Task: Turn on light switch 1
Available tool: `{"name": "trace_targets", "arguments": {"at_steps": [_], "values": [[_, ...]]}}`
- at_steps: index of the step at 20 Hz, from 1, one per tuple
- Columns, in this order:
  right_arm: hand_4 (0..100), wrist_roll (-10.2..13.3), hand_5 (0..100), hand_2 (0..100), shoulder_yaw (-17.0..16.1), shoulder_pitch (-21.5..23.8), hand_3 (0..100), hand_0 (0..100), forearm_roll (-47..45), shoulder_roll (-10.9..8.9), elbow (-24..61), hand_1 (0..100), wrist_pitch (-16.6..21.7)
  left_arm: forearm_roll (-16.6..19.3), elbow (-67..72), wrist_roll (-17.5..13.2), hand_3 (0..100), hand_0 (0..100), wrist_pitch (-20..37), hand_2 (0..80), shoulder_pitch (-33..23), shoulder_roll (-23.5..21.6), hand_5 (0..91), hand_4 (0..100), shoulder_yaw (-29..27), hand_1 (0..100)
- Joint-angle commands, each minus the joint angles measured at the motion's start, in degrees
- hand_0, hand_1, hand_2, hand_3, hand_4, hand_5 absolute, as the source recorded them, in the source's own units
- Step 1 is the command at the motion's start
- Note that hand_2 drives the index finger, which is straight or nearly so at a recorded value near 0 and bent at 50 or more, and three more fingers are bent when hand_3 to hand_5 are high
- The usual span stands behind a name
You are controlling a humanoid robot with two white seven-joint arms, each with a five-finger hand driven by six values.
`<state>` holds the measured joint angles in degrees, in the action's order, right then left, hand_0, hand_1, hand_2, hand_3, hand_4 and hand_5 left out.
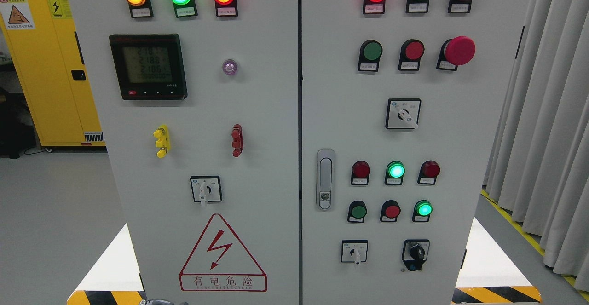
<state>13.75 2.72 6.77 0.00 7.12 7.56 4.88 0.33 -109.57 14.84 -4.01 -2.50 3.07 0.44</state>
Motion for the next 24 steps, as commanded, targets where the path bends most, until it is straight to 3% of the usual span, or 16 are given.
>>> {"name": "trace_targets", "arguments": {"at_steps": [1, 3, 6, 15, 19, 24], "values": [[0, 0.0, 0, 4, 0.0, 0.0, 0, 0, -1.7, 0.00, 0.0, 50, 0.0, 5.4, -4.8, 0.1, 89, 9, -2.4, 59.0, 5.7, 2.8, 82.8, 86, 2.6, 66], [0, 0.0, 0, 4, 0.0, 0.0, 0, 0, -1.7, 0.00, 0.0, 50, 0.0, 6.1, -4.8, 0.3, 89, 20, -4.4, 58.9, 7.1, 2.9, 84.7, 87, 2.9, 62], [0, 0.0, 0, 4, 0.0, 0.0, 0, 0, -1.7, 0.00, 0.0, 50, 0.0, 7.0, -4.8, 1.3, 89, 25, -7.8, 58.7, 8.9, 3.3, 85.0, 87, 2.9, 59], [0, 0.0, 0, 4, 0.0, 0.0, 0, 0, -1.7, 0.00, 0.0, 50, 0.0, 7.1, -4.6, 1.8, 90, 30, -15.0, 58.7, 14.5, 3.9, 86.1, 88, 2.9, 59], [0, 0.0, 0, 4, 0.0, 0.0, 0, 0, -1.7, 0.00, 0.0, 50, 0.0, 9.6, -4.6, 2.8, 90, 22, -17.3, 58.6, 16.2, 4.1, 86.3, 88, 3.0, 59], [0, 0.0, 0, 4, 0.0, 0.0, 0, 0, -1.7, 0.00, 0.0, 50, 0.0, 9.9, -4.4, 4.0, 90, 15, -19.3, 58.6, 18.1, 4.5, 86.6, 88, 3.1, 60]]}}
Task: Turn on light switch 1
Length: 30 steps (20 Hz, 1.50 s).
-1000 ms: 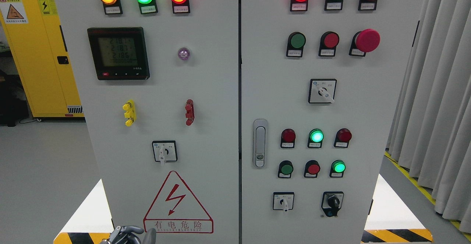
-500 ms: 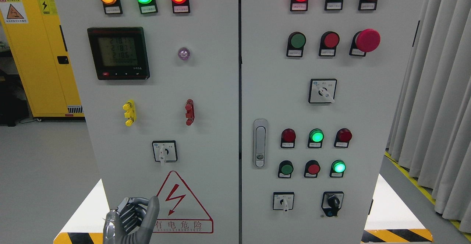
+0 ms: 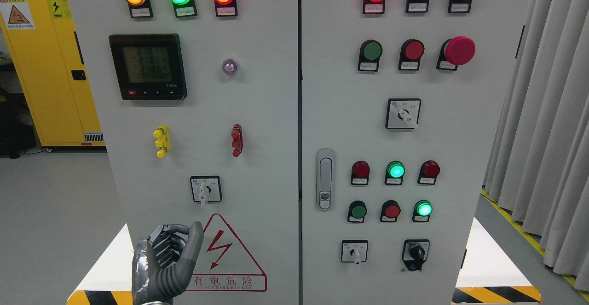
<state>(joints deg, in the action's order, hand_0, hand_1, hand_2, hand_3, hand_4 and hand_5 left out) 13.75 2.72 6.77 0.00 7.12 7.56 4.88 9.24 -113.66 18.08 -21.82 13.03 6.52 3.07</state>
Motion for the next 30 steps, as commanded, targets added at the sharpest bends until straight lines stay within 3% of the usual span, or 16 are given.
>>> {"name": "trace_targets", "arguments": {"at_steps": [1, 7, 26, 28, 30], "values": [[0, 0.0, 0, 4, 0.0, 0.0, 0, 0, -1.7, 0.00, 0.0, 50, 0.0, 1.0, -0.2, 1.0, 90, 13, -2.3, 58.5, 3.2, 1.1, 86.7, 88, 0.4, 60], [0, 0.0, 0, 4, 0.0, 0.0, 0, 0, -1.7, 0.00, 0.0, 50, 0.0, 1.1, -0.2, 1.5, 91, 6, -4.6, 58.6, 4.9, 1.4, 86.8, 88, 0.6, 61], [0, 0.0, 0, 4, 0.0, 0.0, 0, 0, -1.7, -0.09, 0.0, 50, 0.0, 2.9, 0.9, 3.1, 92, 3, -9.3, 59.1, 7.1, 1.6, 87.4, 88, 1.0, 61], [0, 0.0, 0, 4, 0.0, 0.0, 0, 0, -1.7, 0.00, 0.0, 50, 0.0, 2.9, 1.0, 3.1, 92, 14, -10.3, 59.4, 7.2, 1.6, 87.6, 89, 1.1, 62], [0, 0.0, 0, 4, 0.0, 0.0, 0, 0, -1.7, 0.00, 0.0, 50, 0.0, 2.9, 1.0, 3.1, 92, 17, -10.4, 59.5, 7.3, 1.6, 87.6, 89, 1.4, 62]]}}
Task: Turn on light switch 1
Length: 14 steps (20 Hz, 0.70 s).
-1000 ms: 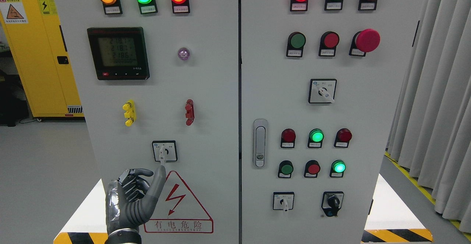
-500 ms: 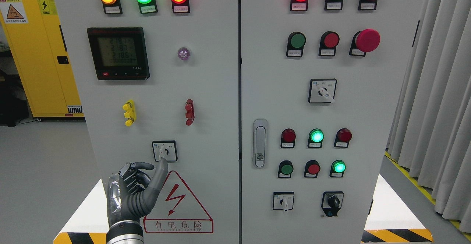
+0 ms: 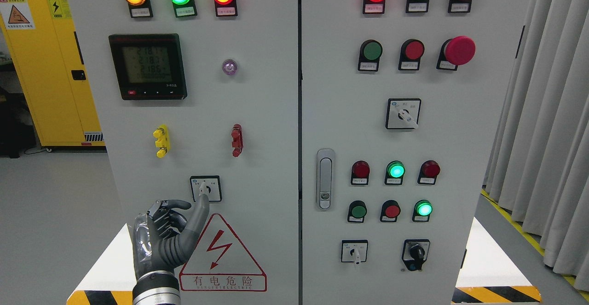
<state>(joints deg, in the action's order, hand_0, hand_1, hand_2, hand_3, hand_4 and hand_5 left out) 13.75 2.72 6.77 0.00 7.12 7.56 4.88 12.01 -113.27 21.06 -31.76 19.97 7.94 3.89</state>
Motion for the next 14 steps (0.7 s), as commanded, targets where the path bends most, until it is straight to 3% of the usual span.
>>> {"name": "trace_targets", "arguments": {"at_steps": [1, 14], "values": [[0, 0.0, 0, 4, 0.0, 0.0, 0, 0, -1.7, 0.00, 0.0, 50, 0.0, 0.1, 0.9, 0.1, 92, 18, -0.7, 59.6, 0.5, 0.2, 87.7, 89, 0.6, 63], [0, 0.0, 0, 4, 0.0, 0.0, 0, 0, -1.7, 0.00, 0.0, 50, 0.0, 1.8, 3.6, 0.1, 92, 22, -0.8, 59.8, 2.0, 0.5, 87.9, 90, 1.6, 63]]}}
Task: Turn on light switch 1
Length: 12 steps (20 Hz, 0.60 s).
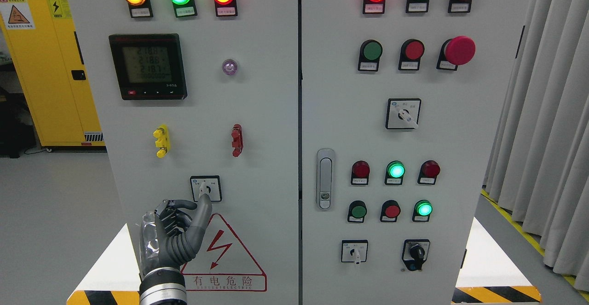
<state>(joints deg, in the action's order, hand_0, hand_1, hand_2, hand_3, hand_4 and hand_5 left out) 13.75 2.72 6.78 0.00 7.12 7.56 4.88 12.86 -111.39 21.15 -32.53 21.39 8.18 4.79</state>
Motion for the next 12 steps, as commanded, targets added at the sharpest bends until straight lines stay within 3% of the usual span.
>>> {"name": "trace_targets", "arguments": {"at_steps": [1, 12], "values": [[0, 0.0, 0, 4, 0.0, 0.0, 0, 0, -1.7, 0.00, 0.0, 50, 0.0, 0.9, 1.7, 0.0, 92, 22, -0.1, 59.9, 0.6, 0.3, 87.9, 90, 0.7, 63], [0, 0.0, 0, 4, 0.0, 0.0, 0, 0, -1.7, 0.00, 0.0, 50, 0.0, 1.4, 2.8, 0.1, 92, 23, -0.7, 59.9, 1.2, 0.3, 88.0, 90, 0.7, 63]]}}
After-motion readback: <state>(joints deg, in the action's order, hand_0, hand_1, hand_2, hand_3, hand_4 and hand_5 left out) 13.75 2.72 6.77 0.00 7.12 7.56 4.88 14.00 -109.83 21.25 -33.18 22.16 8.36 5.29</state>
